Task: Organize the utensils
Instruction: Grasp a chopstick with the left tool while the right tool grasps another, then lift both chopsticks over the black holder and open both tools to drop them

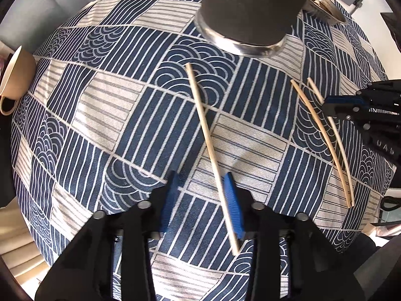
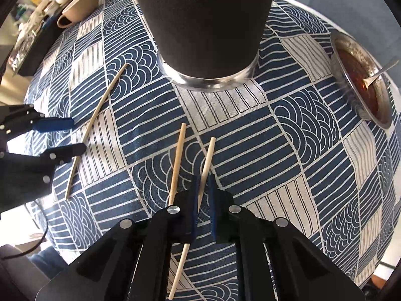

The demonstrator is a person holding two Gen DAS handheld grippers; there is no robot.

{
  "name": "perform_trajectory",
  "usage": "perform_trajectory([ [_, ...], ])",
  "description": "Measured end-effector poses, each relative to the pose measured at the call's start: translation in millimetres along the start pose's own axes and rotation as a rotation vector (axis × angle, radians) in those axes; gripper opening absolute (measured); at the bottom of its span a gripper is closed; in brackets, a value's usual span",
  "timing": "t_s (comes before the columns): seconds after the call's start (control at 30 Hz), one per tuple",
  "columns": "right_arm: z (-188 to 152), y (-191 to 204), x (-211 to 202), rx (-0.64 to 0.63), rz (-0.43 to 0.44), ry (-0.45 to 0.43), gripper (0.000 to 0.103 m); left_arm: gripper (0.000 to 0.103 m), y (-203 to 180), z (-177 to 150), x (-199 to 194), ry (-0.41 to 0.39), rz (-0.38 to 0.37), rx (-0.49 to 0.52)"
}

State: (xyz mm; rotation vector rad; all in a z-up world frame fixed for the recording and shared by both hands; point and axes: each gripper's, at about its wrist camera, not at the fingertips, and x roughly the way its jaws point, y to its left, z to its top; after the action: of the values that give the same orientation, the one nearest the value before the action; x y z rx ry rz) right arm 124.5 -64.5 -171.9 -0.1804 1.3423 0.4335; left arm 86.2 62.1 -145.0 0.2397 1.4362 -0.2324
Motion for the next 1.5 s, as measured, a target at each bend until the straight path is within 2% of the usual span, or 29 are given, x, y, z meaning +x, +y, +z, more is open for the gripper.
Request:
perform_trajectory([
  [0.17,-2.2,-7.0,0.7,0.009,0.033,0.005,0.005,0.008,25.3,-9.4,-4.9,0.018,-0.025,-0.048],
  [0.23,-3.6,-13.4,0.8,0.037,0.049,0.003,0.004,0.006,31.1,-13.2,-5.1,0.028,-0.042,-0.066],
  [0.33,-15.6,-34.7,-13.4,0.060,0.069,-0.013,0.004,0.006,33.6,-21.9,-6.1,0.034,-0.005,-0.050],
  [0.5,-23.8,-43.4,-36.1,0.093,0.120,-0.059,0.004,0.006,40.8,-40.2,-7.3,0.045,-0.041,-0.083],
  [0.63,-24.9,-47.0,-61.1,0.091,0.140,-0.112,0.004,0.005,58.1,-48.2,-15.2,0.029,-0.088,-0.109],
  [0.7,-22.3,-47.1,-69.7,0.088,0.144,-0.128,0.004,0.004,70.3,-50.8,-24.0,0.015,-0.084,-0.105],
  [0.8,-20.1,-46.1,-84.3,0.083,0.151,-0.157,0.004,0.004,76.3,-35.8,-31.8,0.002,-0.088,-0.104],
  [0.83,-18.0,-47.7,-87.8,0.084,0.154,-0.166,0.004,0.004,79.9,-36.1,-35.1,-0.004,-0.108,-0.111],
  [0.9,-17.3,-45.3,-90.1,0.083,0.157,-0.172,0.004,0.004,79.9,-35.7,-38.2,-0.005,-0.082,-0.105],
  [0.97,-14.2,-43.6,-90.8,0.082,0.151,-0.175,0.004,0.004,82.8,-37.5,-40.4,0.008,-0.092,-0.098],
  [1.1,-15.8,-44.5,-88.2,0.079,0.154,-0.159,0.004,0.005,83.6,-30.6,-25.4,0.007,-0.113,-0.090],
  [1.27,-18.7,-41.9,-86.8,0.077,0.159,-0.161,0.004,0.018,86.6,-11.8,-11.9,0.021,-0.089,-0.108],
  [1.5,-21.9,-48.4,-88.6,0.101,0.166,-0.171,0.004,0.023,84.1,8.1,2.1,0.046,-0.062,-0.070],
])
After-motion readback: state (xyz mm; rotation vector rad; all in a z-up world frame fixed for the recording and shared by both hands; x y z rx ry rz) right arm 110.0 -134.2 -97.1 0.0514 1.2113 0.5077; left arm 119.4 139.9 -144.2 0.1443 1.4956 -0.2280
